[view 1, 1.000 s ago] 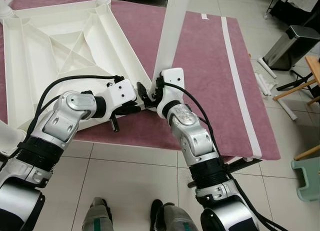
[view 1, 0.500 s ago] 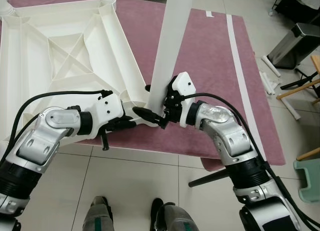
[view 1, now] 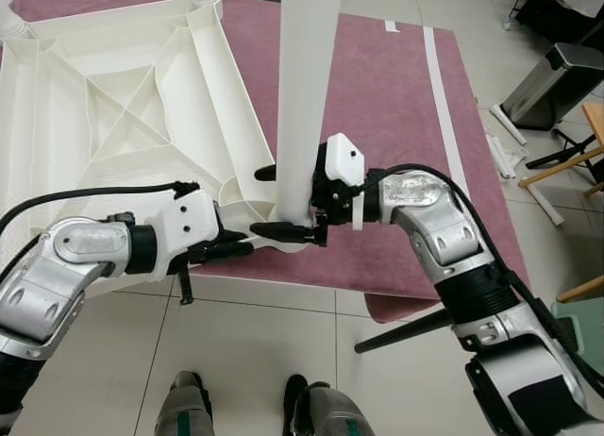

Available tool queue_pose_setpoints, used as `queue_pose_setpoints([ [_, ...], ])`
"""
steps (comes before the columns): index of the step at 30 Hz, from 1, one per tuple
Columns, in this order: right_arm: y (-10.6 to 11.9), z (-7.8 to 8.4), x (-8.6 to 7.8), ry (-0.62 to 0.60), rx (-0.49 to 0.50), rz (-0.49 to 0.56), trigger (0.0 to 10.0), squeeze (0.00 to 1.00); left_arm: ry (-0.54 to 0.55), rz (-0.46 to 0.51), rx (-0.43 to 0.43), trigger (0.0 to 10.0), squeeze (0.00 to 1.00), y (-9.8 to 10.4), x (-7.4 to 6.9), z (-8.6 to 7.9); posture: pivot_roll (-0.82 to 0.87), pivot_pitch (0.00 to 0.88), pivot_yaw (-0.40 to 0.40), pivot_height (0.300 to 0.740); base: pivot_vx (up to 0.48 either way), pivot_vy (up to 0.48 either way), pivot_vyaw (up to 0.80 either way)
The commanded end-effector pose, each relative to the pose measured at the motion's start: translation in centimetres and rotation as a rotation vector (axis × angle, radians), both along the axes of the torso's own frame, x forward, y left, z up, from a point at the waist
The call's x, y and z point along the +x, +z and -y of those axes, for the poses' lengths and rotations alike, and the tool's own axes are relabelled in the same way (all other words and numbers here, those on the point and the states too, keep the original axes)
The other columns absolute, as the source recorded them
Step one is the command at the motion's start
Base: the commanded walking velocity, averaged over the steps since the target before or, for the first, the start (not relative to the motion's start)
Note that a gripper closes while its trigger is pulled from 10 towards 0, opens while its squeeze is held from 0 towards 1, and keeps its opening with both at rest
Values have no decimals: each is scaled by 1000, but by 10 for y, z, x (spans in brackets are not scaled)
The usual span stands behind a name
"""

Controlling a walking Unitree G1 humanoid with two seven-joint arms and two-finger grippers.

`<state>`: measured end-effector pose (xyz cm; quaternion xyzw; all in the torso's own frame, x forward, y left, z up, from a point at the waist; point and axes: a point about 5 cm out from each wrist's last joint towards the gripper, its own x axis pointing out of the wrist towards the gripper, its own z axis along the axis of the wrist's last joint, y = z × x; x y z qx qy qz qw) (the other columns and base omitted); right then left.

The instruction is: Building children table

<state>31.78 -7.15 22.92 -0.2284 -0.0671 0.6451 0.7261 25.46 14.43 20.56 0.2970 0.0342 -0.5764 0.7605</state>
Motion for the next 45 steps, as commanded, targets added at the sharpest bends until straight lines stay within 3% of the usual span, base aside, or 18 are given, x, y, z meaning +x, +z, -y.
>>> queue_pose_setpoints([
  [1,-8,10,7,-51,-54,-30,10000,0,-195,2,21,0,0,6,-20,14,196,205,-68,740,0,0,0],
  [2,-8,10,7,-51,-54,-30,10000,0,-195,2,21,0,0,6,-20,14,196,205,-68,740,0,0,0],
  [3,-7,8,8,-46,-24,-51,0,0,-202,1,28,0,0,6,-21,14,197,203,-66,740,0,0,0],
  [8,-8,5,11,-97,38,-85,0,0,-189,9,23,0,0,8,-16,16,193,200,-65,740,0,0,0],
  [15,-27,0,23,-357,59,-88,0,0,-121,49,-14,0,0,14,3,22,183,199,-62,740,0,0,0],
  [18,-48,-5,39,-792,120,-122,0,0,-51,92,-49,0,0,20,31,36,176,206,-56,740,0,0,0],
  [20,-48,-5,39,-792,120,-122,0,0,-51,92,-49,0,0,20,31,36,176,206,-56,740,0,0,0],
  [21,-52,-6,42,-958,169,-150,0,0,-38,103,-58,0,0,22,40,43,171,208,-53,740,0,0,0],
  [25,-58,-16,40,-1155,242,-204,0,0,-23,119,-72,0,0,26,53,55,166,210,-45,740,0,0,0],
  [30,-58,-34,33,-1203,287,-217,0,0,-21,131,-72,0,0,30,61,62,163,214,-40,740,0,0,0],
  [31,-56,-37,32,-1176,302,-219,7333,0,-24,132,-69,0,0,30,61,60,164,215,-39,740,0,0,0],
  [32,-56,-37,32,-1176,302,-219,7333,0,-24,132,-69,0,0,30,61,60,164,215,-39,740,0,0,0],
  [33,-52,-39,31,-1158,313,-203,10000,0,-24,132,-65,0,0,30,60,58,165,216,-39,740,0,0,0],
  [38,-39,-41,31,-1067,357,-148,10000,0,-28,132,-50,0,0,28,55,51,167,218,-44,740,0,0,0],
  [39,-34,-41,31,-1019,381,-148,10000,1000,-34,131,-45,0,0,27,52,48,168,218,-46,740,0,0,0],
  [42,-25,-40,31,-937,411,-146,10000,1000,-45,130,-36,0,0,26,47,45,170,218,-49,740,0,0,0],
  [43,-14,-38,30,-846,435,-126,10000,0,-63,126,-21,0,0,25,41,41,170,219,-49,740,0,0,0],
  [45,-4,-36,27,-730,439,-102,10000,0,-85,119,-7,0,0,23,33,38,169,218,-51,740,0,0,0],
])
